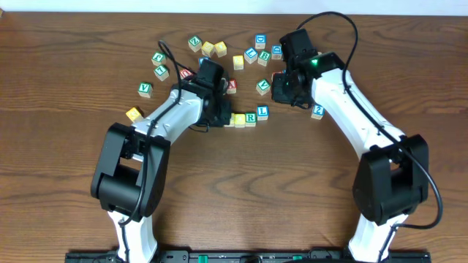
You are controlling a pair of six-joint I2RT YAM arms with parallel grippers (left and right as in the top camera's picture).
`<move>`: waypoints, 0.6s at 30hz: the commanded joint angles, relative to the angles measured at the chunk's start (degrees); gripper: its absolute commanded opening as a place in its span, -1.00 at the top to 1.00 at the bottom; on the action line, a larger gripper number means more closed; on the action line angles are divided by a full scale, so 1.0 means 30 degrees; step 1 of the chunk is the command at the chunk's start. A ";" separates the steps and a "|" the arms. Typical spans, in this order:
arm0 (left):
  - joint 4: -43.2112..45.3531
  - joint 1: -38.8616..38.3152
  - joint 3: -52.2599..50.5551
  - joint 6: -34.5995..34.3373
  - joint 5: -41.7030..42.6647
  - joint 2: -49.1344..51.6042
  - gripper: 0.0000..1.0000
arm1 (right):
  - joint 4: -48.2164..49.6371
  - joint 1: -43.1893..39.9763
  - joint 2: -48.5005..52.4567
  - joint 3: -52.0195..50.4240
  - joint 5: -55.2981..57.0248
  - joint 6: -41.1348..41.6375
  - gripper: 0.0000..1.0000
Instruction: Spell out CORL
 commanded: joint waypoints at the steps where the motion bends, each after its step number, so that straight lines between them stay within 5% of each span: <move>1: 0.0044 -0.0080 -0.0146 -0.0168 0.0226 0.0233 0.85 | -0.0015 -0.0051 0.0226 -0.0036 -0.0146 -0.0007 0.64; 18: 0.0364 -0.0131 -0.0146 -0.0459 0.0226 0.0233 0.85 | 0.0168 0.0452 0.0248 -0.0036 -0.0255 -0.0007 0.57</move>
